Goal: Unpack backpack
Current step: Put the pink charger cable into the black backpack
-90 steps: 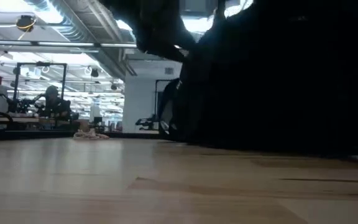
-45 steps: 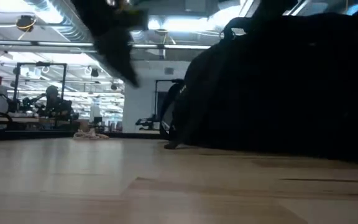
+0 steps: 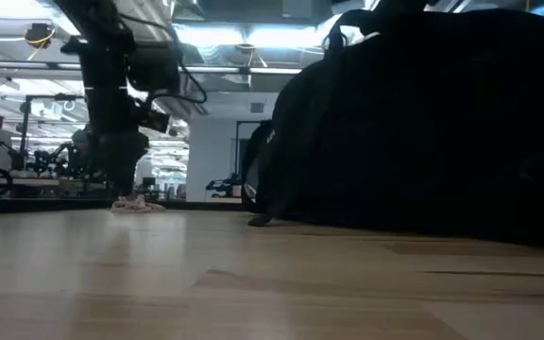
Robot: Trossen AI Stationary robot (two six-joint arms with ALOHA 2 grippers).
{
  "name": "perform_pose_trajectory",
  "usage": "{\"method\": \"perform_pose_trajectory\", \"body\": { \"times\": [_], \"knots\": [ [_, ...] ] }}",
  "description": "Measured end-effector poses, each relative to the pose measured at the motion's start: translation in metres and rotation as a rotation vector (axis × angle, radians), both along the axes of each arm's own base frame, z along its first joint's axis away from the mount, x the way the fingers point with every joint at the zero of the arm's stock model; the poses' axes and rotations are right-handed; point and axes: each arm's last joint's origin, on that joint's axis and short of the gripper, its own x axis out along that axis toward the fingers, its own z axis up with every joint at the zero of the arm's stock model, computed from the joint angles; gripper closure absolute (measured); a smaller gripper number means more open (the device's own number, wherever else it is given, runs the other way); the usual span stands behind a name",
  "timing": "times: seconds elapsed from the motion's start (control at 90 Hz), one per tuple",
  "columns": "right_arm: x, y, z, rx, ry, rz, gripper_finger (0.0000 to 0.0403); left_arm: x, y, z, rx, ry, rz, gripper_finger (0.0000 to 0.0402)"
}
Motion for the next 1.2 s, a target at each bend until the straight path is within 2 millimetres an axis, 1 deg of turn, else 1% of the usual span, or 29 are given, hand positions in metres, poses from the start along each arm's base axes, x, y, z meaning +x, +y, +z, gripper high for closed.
{"method": "perform_pose_trajectory", "body": {
  "times": [0.144, 0.222, 0.378, 0.522, 0.611, 0.756, 0.922, 1.044, 1.144, 1.2],
  "knots": [
    [0.000, 0.000, 0.000, 0.005, 0.000, 0.006, 0.0398, -0.001, 0.018, 0.002, 0.050, -0.026, 0.004, 0.0021],
    [0.000, 0.000, 0.000, 0.005, -0.002, 0.006, 0.0398, -0.002, 0.030, 0.001, 0.042, -0.042, 0.011, 0.0021],
    [0.000, 0.001, 0.000, 0.014, -0.003, 0.015, 0.0398, -0.016, 0.055, -0.001, -0.008, -0.057, 0.083, 0.0021],
    [0.001, 0.001, 0.000, 0.018, -0.002, 0.019, 0.0398, -0.027, 0.078, 0.000, -0.068, -0.177, 0.142, 0.0021],
    [0.001, 0.001, 0.000, 0.018, -0.002, 0.020, 0.0398, -0.031, 0.088, 0.000, -0.082, -0.236, 0.169, 0.0021],
    [0.001, 0.001, 0.000, 0.017, -0.002, 0.021, 0.0398, -0.030, 0.093, -0.010, -0.094, -0.177, 0.136, 0.0021],
    [0.001, 0.001, 0.000, 0.013, 0.000, 0.024, 0.0398, -0.026, 0.097, -0.034, -0.161, -0.098, 0.148, 0.0021],
    [0.001, 0.001, 0.000, 0.019, 0.001, 0.030, 0.0398, -0.022, 0.101, -0.047, -0.193, -0.077, 0.142, 0.0021],
    [0.001, 0.002, 0.000, 0.030, 0.003, 0.044, 0.0397, -0.021, 0.103, -0.049, -0.193, -0.090, 0.141, 0.0021],
    [0.001, 0.002, 0.000, 0.033, 0.004, 0.047, 0.0397, -0.020, 0.103, -0.047, -0.179, -0.103, 0.139, 0.0022]
  ]
}}
